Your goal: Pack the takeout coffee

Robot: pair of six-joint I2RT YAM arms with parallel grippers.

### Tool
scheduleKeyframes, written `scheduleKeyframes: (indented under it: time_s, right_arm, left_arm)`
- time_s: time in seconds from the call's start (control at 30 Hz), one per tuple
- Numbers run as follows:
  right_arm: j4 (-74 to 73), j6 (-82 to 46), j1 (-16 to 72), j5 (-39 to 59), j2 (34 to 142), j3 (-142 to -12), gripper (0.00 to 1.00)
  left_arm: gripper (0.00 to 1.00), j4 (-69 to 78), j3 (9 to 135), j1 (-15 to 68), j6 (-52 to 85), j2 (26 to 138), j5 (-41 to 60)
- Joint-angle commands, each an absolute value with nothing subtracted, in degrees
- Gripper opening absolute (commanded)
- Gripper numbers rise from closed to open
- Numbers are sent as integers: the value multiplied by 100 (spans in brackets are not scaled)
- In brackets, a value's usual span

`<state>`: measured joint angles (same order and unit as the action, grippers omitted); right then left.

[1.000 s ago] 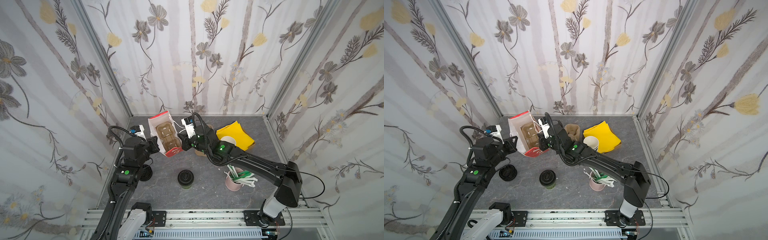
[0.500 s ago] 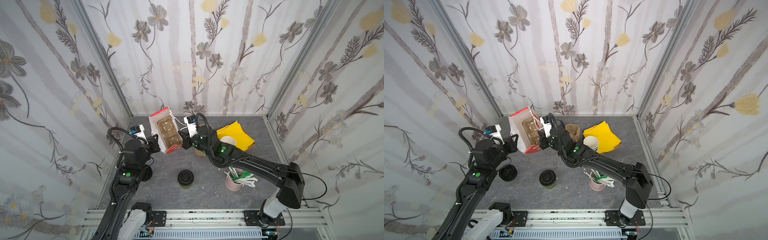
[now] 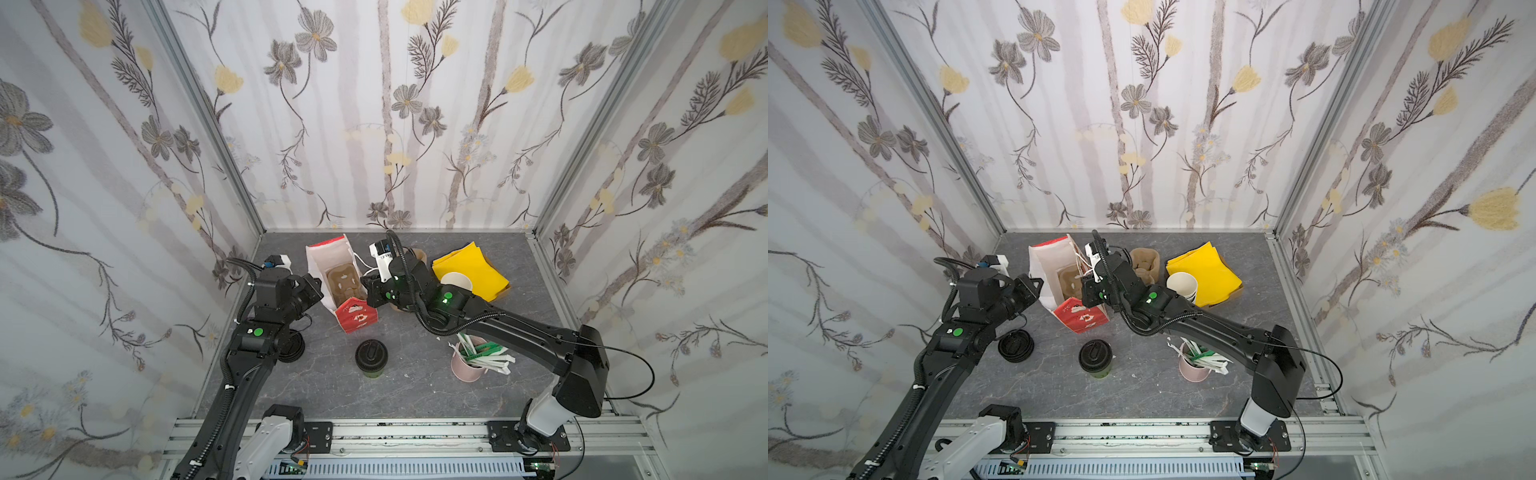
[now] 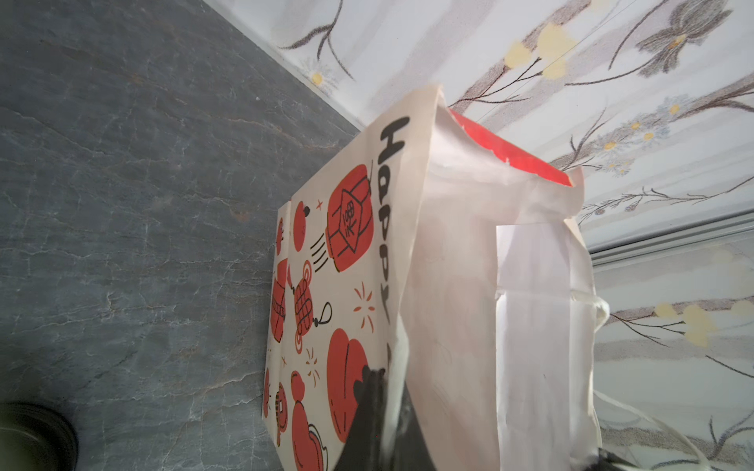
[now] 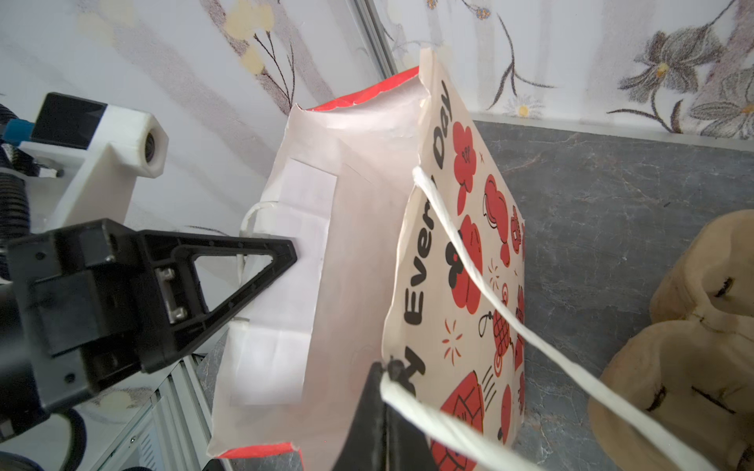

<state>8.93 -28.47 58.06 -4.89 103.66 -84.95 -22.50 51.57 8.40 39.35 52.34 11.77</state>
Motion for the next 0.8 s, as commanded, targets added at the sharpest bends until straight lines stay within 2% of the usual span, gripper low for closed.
scheduleKeyframes:
  time_s: [0.0, 0.1, 0.13, 0.23, 0.33, 0.43, 0.67, 0.7, 0.77]
  right_arm:
    - [1383, -2984, 5814, -500, 10495, -8749, 0]
    - [1783, -3048, 5820, -485, 10672, -9037, 0]
    - [1896, -3084, 5811, -463, 10731, -9134, 0]
    - [2195, -3223, 5810, -398, 10916, -9343, 0]
    - [2559, -3315, 5810, -385, 11066, -9562, 0]
    - [2689, -3337, 5794, -451, 11076, -9615, 0]
    - [2782, -3186, 5692, -442, 11070, -9725, 0]
    - [2833, -3152, 5671, -456, 11072, -9795, 4]
    - [2952, -3093, 5616, -494, 11067, -9928, 20]
  left_arm:
    - [0, -2407, 5238, 844, 4125, 5316, 1440]
    - [0, -2422, 5260, 839, 4217, 5328, 1533]
    - [5, -2426, 5272, 844, 4248, 5327, 1559]
    - [27, -2443, 5256, 857, 4303, 5302, 1641]
    - [57, -2567, 5280, 844, 3896, 5140, 1396]
    - [76, -2658, 5421, 795, 3621, 4894, 1011]
    - [83, -2923, 5882, 685, 3475, 4948, 778]
    - [84, -2964, 5971, 661, 3503, 4980, 699]
    - [84, -3026, 6119, 626, 3539, 5054, 584]
